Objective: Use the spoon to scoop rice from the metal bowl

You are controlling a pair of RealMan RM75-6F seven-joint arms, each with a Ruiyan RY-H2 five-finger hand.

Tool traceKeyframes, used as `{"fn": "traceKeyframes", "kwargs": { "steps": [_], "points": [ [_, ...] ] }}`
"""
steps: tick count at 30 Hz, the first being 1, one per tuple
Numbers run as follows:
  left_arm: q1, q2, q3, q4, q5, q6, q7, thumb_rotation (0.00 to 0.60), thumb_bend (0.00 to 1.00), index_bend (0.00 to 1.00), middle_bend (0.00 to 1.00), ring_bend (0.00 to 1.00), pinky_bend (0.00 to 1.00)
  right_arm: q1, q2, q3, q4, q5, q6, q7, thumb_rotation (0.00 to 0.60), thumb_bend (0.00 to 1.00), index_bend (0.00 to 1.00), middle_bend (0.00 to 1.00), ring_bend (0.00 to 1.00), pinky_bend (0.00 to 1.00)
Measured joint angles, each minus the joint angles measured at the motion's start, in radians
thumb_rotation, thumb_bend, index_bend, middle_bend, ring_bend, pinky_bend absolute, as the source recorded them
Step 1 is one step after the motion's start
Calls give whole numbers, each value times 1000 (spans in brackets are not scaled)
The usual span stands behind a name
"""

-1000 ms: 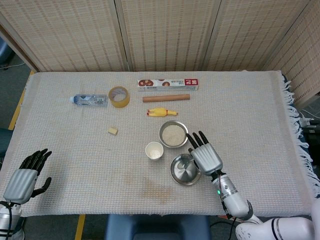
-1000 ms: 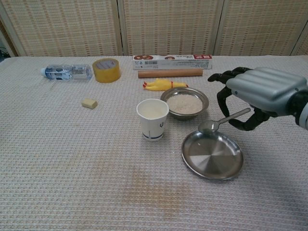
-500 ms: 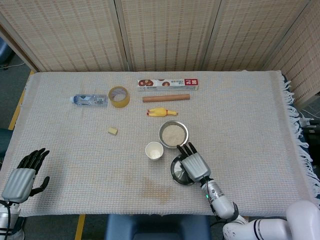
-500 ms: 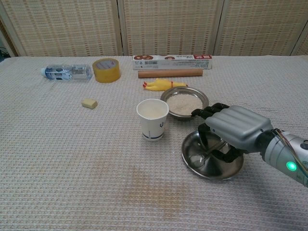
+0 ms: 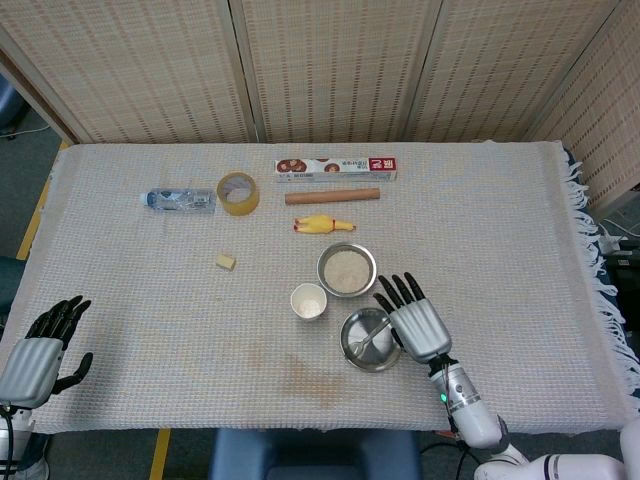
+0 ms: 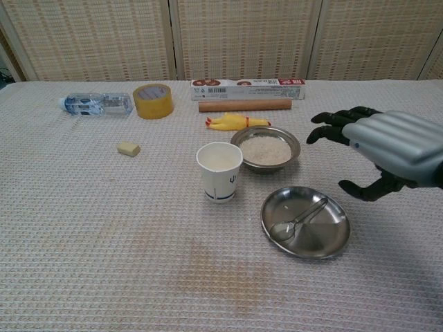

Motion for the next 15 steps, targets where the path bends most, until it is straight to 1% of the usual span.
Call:
{"fn": "traceKeyframes", "kwargs": {
  "steps": [3,4,7,11,13,15],
  "points": [
    [7,-8,-8,14,10,35,-9,600,423,0,0,0,122,-79,64,-24,-29,-55,125,48,600,308,96,12,0,0],
    [10,-14,-12,25,16,55,-15,600,423,0,0,0,116,-121,85,-37,-31,-74,179,79,600,308,93,10,0,0],
    [19,-30,-24,62,27,97,-32,600,420,0,0,0,103,-224,127,-69,-19,-104,290,189,600,295,68,1,0,0],
    [20,-41,-31,82,23,93,-38,600,421,0,0,0,104,-349,207,-110,3,-135,375,319,600,249,33,0,0,0],
    [16,-43,-31,85,19,81,-40,600,420,0,0,0,105,-378,244,-118,6,-156,416,343,600,237,7,0,0,0],
    [9,-48,-32,86,15,62,-29,600,420,0,0,0,108,-393,263,-111,9,-179,462,352,600,236,1,0,0,0]
  ]
}}
